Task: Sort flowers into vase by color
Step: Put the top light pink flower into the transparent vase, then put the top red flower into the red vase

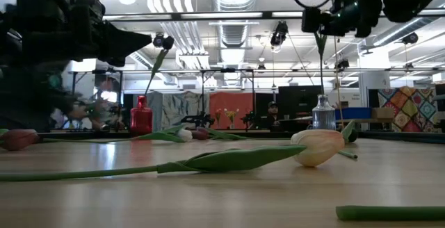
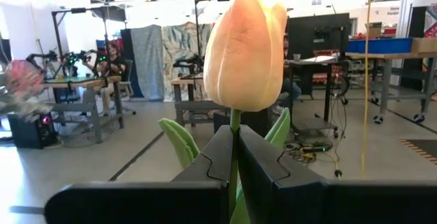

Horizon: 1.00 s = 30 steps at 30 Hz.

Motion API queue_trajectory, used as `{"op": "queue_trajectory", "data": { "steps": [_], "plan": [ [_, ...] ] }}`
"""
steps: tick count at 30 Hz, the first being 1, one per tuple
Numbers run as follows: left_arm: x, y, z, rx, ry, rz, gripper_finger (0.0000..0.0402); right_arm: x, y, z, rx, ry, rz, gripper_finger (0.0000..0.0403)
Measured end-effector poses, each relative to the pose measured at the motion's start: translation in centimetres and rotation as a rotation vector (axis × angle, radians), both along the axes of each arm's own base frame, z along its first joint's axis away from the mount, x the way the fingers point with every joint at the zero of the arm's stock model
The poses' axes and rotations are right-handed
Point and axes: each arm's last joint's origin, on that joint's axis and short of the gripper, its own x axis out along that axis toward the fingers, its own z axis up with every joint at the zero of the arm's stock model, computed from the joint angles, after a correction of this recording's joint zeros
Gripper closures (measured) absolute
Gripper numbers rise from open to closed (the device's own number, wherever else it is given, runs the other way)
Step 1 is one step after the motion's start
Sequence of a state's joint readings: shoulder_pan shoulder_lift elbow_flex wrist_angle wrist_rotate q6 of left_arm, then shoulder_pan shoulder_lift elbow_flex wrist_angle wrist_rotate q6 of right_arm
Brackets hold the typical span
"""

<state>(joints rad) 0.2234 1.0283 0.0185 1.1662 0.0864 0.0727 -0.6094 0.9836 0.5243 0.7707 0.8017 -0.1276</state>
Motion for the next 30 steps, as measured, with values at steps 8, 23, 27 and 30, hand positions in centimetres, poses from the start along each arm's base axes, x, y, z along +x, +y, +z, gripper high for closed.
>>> {"op": "queue_trajectory", "data": {
  "steps": [8, 23, 27, 30],
  "plan": [
    [0.0, 0.0, 0.0, 0.0, 0.0, 0.0, 0.0402, -0.6, 0.5, -2.4, 0.002, 0.014, 0.027, 0.0391],
    [0.0, 0.0, 0.0, -0.001, 0.0, 0.0, 0.0402, -0.6, 0.5, -2.8, 0.011, 0.06, 0.019, 0.0348],
    [0.0, 0.0, 0.0, -0.001, 0.0, 0.0, 0.0402, -0.5, 0.4, -2.9, 0.03, 0.088, 0.02, 0.0308],
    [0.0, 0.0, 0.0, -0.004, 0.003, -0.001, 0.0402, -0.3, 0.3, -2.8, 0.049, 0.114, 0.021, 0.0283]
  ]
}}
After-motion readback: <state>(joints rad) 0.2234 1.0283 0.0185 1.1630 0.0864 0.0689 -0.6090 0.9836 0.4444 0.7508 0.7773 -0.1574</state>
